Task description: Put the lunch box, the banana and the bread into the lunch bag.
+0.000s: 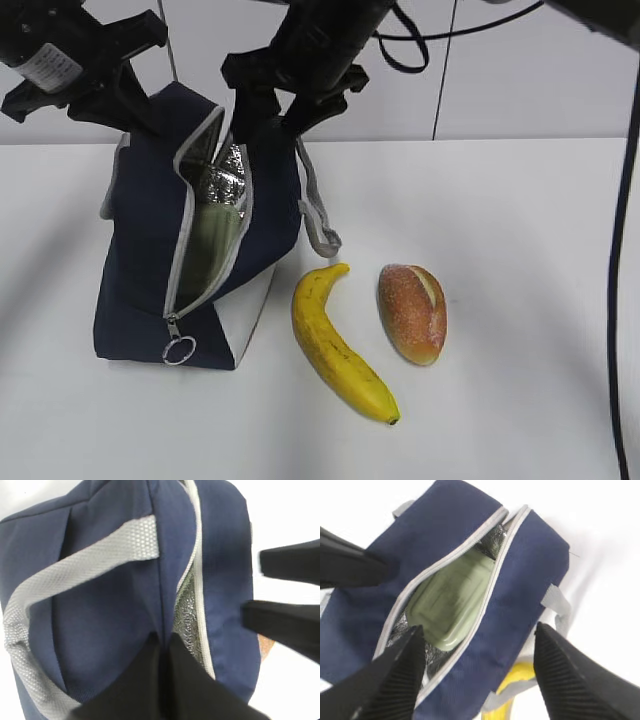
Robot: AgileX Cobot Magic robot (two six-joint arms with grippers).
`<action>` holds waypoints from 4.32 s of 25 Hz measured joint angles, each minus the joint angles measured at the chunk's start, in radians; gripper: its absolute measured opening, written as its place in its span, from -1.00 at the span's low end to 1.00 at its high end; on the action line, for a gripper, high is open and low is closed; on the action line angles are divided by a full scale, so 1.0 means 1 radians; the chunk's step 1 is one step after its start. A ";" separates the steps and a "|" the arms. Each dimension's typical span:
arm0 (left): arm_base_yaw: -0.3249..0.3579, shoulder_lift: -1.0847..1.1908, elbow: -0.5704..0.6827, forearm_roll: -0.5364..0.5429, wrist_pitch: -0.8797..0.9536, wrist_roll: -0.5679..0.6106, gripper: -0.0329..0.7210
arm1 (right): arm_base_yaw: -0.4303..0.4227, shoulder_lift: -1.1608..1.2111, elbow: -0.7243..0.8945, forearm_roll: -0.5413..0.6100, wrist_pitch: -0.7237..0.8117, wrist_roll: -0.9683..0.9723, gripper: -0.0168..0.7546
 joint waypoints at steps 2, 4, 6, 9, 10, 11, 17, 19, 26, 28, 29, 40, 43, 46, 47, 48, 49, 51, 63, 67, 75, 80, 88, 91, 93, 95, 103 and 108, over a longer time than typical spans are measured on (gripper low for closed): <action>0.000 0.000 0.000 0.000 0.000 0.000 -0.92 | 0.000 -0.039 0.000 -0.026 0.004 0.006 0.34; 0.000 0.000 0.000 0.000 0.000 0.000 -0.92 | 0.000 -0.079 0.000 -0.045 0.007 0.013 0.34; 0.000 0.000 0.000 0.000 0.000 0.000 -0.92 | 0.000 -0.120 0.008 -0.057 0.009 0.017 0.34; 0.000 0.000 0.000 0.000 0.000 0.000 -0.92 | 0.000 -0.198 0.073 -0.077 0.009 0.021 0.34; 0.000 0.000 0.000 0.000 0.000 0.000 -0.92 | 0.000 -0.224 0.113 -0.084 0.010 0.021 0.34; 0.000 0.000 0.000 0.000 0.000 0.000 -0.92 | 0.000 -0.255 0.152 -0.098 0.010 0.021 0.34; 0.000 0.000 0.000 0.000 0.000 0.000 -0.92 | 0.000 -0.420 0.455 -0.148 0.011 0.019 0.34; 0.000 0.000 0.000 0.000 0.000 0.000 -0.92 | 0.000 -0.459 0.537 -0.154 0.011 0.012 0.34; 0.000 0.000 0.000 0.000 0.000 0.000 -0.92 | 0.021 -0.519 0.769 -0.155 0.009 -0.019 0.34; 0.000 0.000 0.000 0.000 0.000 0.000 -0.92 | 0.024 -0.519 0.810 -0.143 -0.014 -0.024 0.33; 0.000 0.000 0.000 0.000 0.000 0.000 -0.92 | 0.027 -0.519 0.831 -0.138 -0.039 -0.026 0.33; 0.000 0.000 0.000 0.000 -0.001 0.000 -0.92 | 0.043 -0.519 0.993 -0.065 -0.247 -0.106 0.33; 0.000 0.000 0.000 0.000 -0.001 -0.001 -0.92 | 0.043 -0.517 1.000 -0.039 -0.258 -0.112 0.33; 0.000 0.000 0.000 0.000 -0.001 -0.001 -0.92 | 0.043 -0.500 1.000 -0.030 -0.274 -0.114 0.33; 0.000 0.000 0.000 0.000 -0.001 -0.001 -0.92 | 0.043 -0.492 1.000 -0.030 -0.278 -0.114 0.33; 0.000 0.000 0.000 0.000 -0.001 -0.001 -0.92 | 0.043 -0.485 1.000 -0.030 -0.278 -0.116 0.33; 0.000 0.000 0.000 0.000 -0.001 -0.001 -0.92 | 0.043 -0.477 1.000 -0.027 -0.281 -0.116 0.33; 0.000 0.000 0.000 0.000 -0.001 -0.001 -0.92 | 0.044 -0.457 1.000 -0.021 -0.294 -0.125 0.33; 0.000 0.000 0.000 0.000 0.000 -0.001 -0.92 | 0.159 -0.419 1.000 -0.220 -0.459 0.030 0.33; 0.000 0.000 0.000 0.000 0.000 -0.001 -0.92 | 0.162 -0.402 1.000 -0.246 -0.461 0.067 0.33; 0.000 0.000 0.000 0.008 -0.008 -0.001 -0.92 | 0.164 -0.322 1.000 -0.234 -0.482 0.075 0.33; 0.000 0.000 0.000 0.011 -0.011 -0.001 -0.92 | 0.164 -0.293 1.000 -0.230 -0.517 0.075 0.33; 0.000 0.000 0.000 0.011 -0.012 -0.001 -0.92 | 0.164 -0.250 1.000 -0.226 -0.548 0.075 0.32; 0.000 0.000 0.000 0.012 -0.013 -0.001 -0.92 | 0.164 -0.239 1.000 -0.226 -0.563 0.075 0.27; 0.000 0.000 0.000 0.012 -0.013 -0.001 -0.92 | 0.164 -0.229 1.000 -0.224 -0.563 0.075 0.25; 0.000 0.000 0.000 0.012 -0.013 -0.001 -0.92 | 0.164 -0.224 1.000 -0.222 -0.563 0.075 0.21; 0.000 0.000 0.000 0.012 -0.014 -0.001 -0.92 | 0.164 -0.215 1.000 -0.187 -0.565 0.056 -0.05; 0.000 0.000 0.000 0.012 -0.015 -0.001 -0.92 | 0.164 -0.211 1.000 -0.181 -0.561 0.047 -0.17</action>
